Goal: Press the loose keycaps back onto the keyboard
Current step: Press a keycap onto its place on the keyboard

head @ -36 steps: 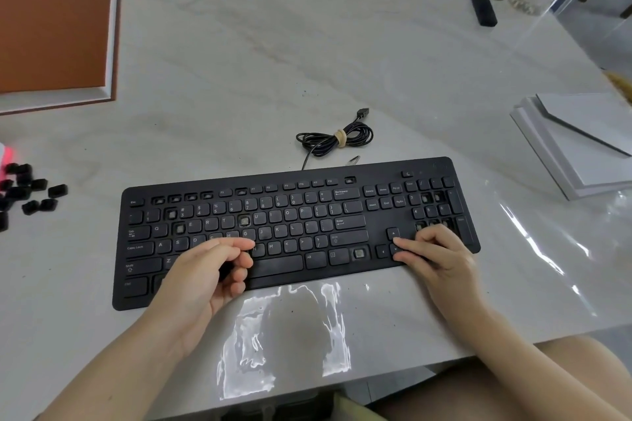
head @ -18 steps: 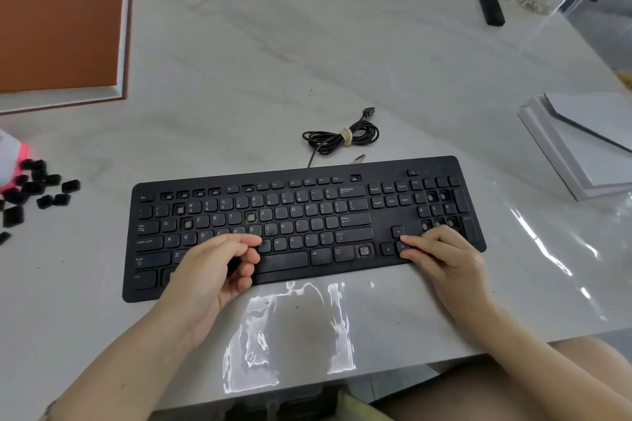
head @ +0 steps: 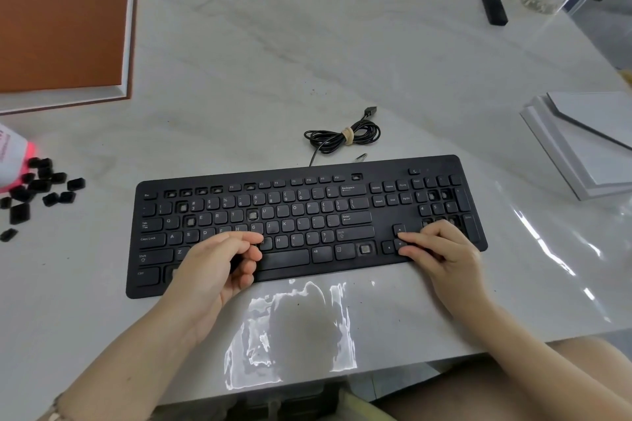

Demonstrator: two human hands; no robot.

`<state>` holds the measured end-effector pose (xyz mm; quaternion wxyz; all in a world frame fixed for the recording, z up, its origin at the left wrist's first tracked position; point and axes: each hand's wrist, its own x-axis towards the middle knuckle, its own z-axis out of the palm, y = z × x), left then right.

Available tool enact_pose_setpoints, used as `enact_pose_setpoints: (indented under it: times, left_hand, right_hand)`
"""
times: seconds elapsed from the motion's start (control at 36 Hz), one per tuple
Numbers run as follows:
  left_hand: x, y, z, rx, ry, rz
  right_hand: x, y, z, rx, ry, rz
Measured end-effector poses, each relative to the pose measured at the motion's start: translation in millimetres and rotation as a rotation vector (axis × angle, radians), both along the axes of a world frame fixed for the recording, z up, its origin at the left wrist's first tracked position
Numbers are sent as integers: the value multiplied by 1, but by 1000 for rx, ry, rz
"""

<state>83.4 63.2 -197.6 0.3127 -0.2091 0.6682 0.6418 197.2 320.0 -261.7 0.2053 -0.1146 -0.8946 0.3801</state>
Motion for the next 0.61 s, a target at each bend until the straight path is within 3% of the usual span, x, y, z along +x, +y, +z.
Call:
enact_pose_setpoints:
  times: [0.17, 0.31, 0.44, 0.61]
  left_hand:
    - [0, 0, 1, -2, 0, 2]
    - [0, 0, 2, 4, -1, 4]
    - [0, 0, 2, -3, 2, 2]
    - [0, 2, 2, 6, 1, 9]
  right_hand:
    - [-1, 2, 3, 71, 10, 45]
    - [3, 5, 4, 242, 21, 125]
    - [4, -1, 9, 418, -18, 47]
    - [3, 0, 19, 389, -141, 61]
